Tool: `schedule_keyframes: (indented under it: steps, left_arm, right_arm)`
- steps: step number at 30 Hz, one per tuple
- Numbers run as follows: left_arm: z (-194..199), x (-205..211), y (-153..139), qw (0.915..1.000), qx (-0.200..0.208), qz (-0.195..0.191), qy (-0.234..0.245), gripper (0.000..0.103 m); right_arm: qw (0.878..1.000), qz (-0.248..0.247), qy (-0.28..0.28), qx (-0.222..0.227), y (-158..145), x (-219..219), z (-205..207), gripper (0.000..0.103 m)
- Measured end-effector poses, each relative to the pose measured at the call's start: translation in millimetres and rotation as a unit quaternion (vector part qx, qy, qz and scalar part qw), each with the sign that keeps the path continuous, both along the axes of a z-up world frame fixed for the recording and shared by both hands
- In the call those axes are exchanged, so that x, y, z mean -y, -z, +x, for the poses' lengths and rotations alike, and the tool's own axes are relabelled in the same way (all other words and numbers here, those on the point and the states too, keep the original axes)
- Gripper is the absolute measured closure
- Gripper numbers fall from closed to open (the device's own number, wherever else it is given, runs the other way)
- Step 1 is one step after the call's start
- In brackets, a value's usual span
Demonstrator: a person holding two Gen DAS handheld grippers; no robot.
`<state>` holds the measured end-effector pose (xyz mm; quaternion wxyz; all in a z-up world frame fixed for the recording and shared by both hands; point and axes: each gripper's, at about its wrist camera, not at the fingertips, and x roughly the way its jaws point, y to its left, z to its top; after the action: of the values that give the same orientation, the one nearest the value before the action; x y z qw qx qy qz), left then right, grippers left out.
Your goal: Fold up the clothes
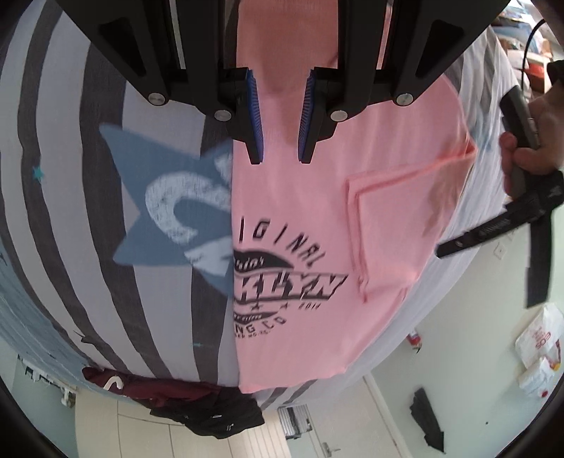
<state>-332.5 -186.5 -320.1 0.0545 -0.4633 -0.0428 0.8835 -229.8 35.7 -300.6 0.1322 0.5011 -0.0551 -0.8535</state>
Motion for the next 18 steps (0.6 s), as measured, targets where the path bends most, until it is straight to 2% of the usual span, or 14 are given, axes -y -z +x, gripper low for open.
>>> schedule_keyframes:
  steps: [3, 6, 10, 15, 18]
  left_arm:
    - [12, 1, 15, 1.0, 0.0, 0.0, 0.002, 0.081]
    - [26, 5, 12, 1.0, 0.0, 0.002, 0.006, 0.081]
    - [58, 10, 0, 1.0, -0.001, 0.0, 0.007, 0.081]
    - [99, 8, 14, 0.9997, 0.02, -0.011, 0.005, 0.081]
    - [106, 10, 15, 0.9999, 0.014, -0.008, -0.003, 0.081]
  right_arm:
    - [1.0, -0.002, 0.009, 0.009, 10, 0, -9, 0.085]
    - [1.0, 0.0, 0.011, 0.019, 21, -1, -6, 0.084]
    - [1.0, 0.0, 0.012, 0.013, 15, -3, 5, 0.085]
    - [1.0, -0.002, 0.015, 0.026, 21, -8, 23, 0.084]
    - [1.0, 0.002, 0.012, 0.023, 25, -7, 30, 0.084]
